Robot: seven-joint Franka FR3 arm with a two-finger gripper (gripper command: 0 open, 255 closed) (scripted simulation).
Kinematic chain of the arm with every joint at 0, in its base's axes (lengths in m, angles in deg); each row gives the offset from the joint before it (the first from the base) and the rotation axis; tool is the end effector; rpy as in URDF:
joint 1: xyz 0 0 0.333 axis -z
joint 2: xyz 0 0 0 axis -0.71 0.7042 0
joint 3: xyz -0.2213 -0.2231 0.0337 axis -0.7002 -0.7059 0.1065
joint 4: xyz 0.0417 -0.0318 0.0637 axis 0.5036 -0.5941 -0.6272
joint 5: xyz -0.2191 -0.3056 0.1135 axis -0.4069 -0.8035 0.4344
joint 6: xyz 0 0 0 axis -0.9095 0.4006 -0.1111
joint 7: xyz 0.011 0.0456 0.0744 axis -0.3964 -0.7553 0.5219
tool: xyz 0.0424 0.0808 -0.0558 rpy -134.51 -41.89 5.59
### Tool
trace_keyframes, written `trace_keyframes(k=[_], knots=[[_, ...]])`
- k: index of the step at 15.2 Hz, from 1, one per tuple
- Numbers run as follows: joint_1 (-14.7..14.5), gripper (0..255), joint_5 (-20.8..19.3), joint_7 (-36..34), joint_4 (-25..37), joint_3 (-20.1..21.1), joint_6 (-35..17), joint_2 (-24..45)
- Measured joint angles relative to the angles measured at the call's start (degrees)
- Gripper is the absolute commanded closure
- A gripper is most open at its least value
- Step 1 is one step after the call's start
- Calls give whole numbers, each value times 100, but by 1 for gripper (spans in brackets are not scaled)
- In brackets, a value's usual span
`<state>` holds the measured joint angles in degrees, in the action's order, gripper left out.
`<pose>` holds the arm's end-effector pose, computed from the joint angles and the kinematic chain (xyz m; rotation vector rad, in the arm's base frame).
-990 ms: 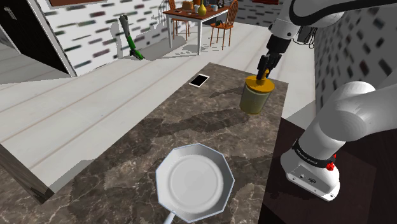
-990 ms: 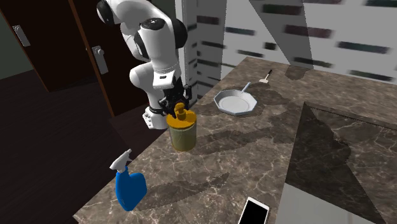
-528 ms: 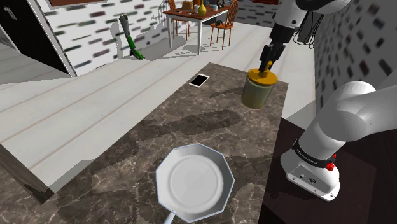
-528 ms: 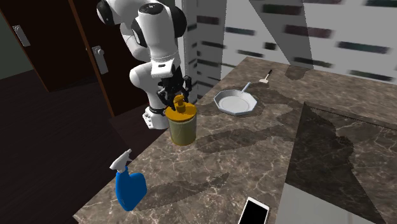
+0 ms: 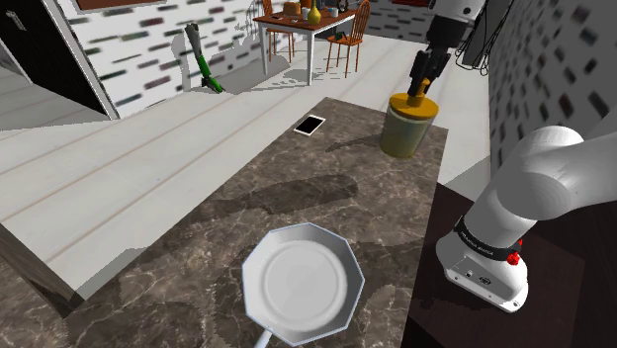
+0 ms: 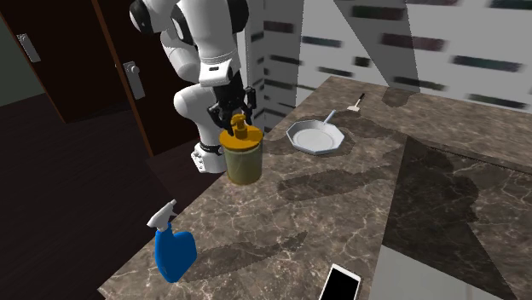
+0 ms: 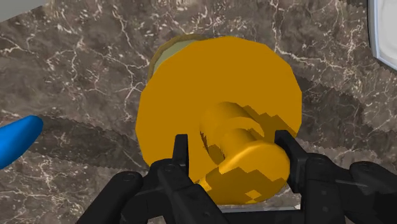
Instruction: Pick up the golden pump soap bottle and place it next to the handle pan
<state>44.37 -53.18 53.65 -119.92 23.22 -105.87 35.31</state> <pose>0.2941 -0.0944 0.5232 -2.9734 0.0510 -0.0814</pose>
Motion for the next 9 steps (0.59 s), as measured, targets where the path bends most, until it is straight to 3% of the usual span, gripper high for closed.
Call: trace_keyframes(k=[9], knots=[[-63,255,75,-62,732,70,604,124]])
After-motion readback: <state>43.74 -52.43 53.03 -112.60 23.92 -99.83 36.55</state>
